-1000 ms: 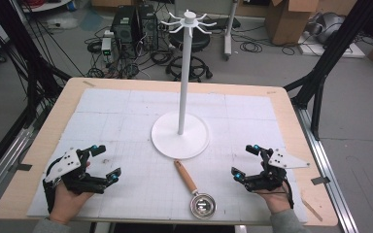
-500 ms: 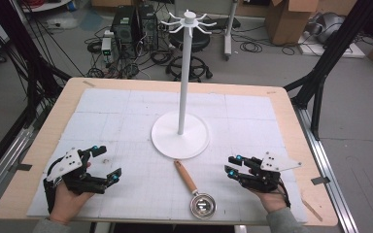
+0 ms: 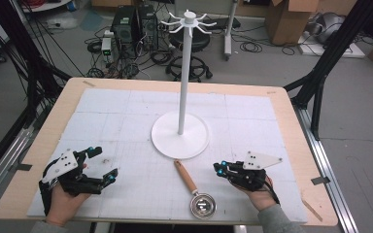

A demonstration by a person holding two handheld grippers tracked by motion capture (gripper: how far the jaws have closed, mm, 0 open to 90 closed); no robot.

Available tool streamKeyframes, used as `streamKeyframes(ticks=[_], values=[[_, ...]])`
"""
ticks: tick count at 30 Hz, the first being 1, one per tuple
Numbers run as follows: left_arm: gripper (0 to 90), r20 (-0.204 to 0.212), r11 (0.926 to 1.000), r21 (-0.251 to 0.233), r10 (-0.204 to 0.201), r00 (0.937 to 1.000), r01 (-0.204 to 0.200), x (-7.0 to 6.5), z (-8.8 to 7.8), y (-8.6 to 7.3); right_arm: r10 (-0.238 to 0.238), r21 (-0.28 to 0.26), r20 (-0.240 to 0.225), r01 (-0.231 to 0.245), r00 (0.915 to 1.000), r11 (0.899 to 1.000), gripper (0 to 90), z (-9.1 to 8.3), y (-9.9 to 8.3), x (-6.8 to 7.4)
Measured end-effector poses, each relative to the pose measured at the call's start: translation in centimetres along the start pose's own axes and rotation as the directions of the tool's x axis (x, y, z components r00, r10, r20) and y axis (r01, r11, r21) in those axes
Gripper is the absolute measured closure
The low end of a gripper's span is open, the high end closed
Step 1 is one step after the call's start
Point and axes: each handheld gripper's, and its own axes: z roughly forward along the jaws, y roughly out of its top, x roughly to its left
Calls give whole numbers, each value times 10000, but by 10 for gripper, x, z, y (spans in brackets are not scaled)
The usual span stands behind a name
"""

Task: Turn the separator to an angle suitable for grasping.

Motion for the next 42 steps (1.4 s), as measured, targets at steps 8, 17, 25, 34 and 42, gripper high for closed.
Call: streamKeyframes(ticks=[8,17,25,34,42], values=[[18,-56,9999,125,23,10000,-22,-1,-3,-1,894,402,13,-894,9960,9952,899,14,1,-3],[18,-55,9998,204,55,10000,-54,-1,-1,-2,1164,1202,-244,-1127,9929,9863,900,31,-1,-5],[18,-27,9996,283,86,10000,-85,-2,1,-2,1311,1839,-387,-1219,9906,9754,899,44,-1,-4],[18,-25,9994,328,109,9999,-108,-1,1,-3,1571,2513,-641,-1364,9855,9582,899,63,0,-5],[18,-67,9994,354,-3,10000,5,-1,-1,-4,1559,2825,-840,-1265,9842,9509,900,76,2,-4]])
